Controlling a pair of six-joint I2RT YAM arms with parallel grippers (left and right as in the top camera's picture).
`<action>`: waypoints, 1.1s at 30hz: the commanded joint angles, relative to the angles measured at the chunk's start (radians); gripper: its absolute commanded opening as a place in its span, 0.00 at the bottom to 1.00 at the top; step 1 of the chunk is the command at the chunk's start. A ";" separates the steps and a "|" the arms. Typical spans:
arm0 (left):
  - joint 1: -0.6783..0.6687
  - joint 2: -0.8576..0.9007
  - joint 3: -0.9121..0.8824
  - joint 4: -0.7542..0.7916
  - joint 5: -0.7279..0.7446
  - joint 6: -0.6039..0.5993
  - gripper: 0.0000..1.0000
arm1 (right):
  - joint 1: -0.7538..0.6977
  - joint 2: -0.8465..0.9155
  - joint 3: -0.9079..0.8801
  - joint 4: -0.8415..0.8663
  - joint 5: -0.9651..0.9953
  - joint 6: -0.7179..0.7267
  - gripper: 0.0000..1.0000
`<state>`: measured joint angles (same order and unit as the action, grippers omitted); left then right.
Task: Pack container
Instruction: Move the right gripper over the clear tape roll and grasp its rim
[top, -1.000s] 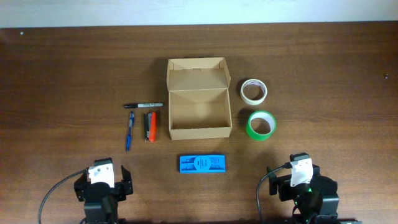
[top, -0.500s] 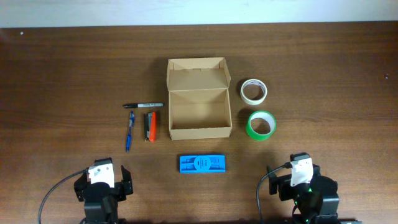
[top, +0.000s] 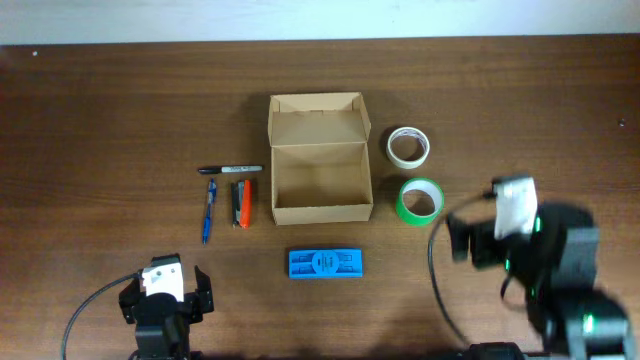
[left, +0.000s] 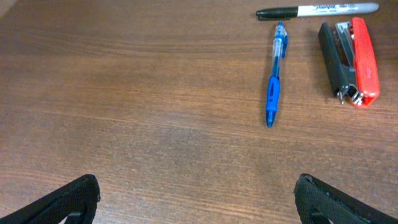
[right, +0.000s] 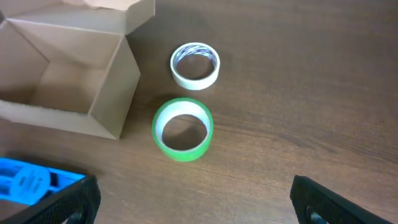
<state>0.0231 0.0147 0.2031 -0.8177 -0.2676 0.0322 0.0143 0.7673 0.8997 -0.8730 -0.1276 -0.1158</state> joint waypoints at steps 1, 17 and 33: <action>0.005 -0.009 -0.010 0.002 -0.010 -0.014 1.00 | -0.008 0.200 0.170 -0.046 0.002 0.028 0.99; 0.005 -0.009 -0.010 0.002 -0.010 -0.014 1.00 | -0.007 1.058 0.732 -0.074 -0.028 0.132 0.99; 0.005 -0.009 -0.010 0.002 -0.010 -0.014 0.99 | -0.008 1.317 0.728 -0.003 0.017 0.138 0.93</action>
<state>0.0231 0.0135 0.2028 -0.8177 -0.2680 0.0322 0.0135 2.0460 1.6039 -0.8806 -0.1272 0.0078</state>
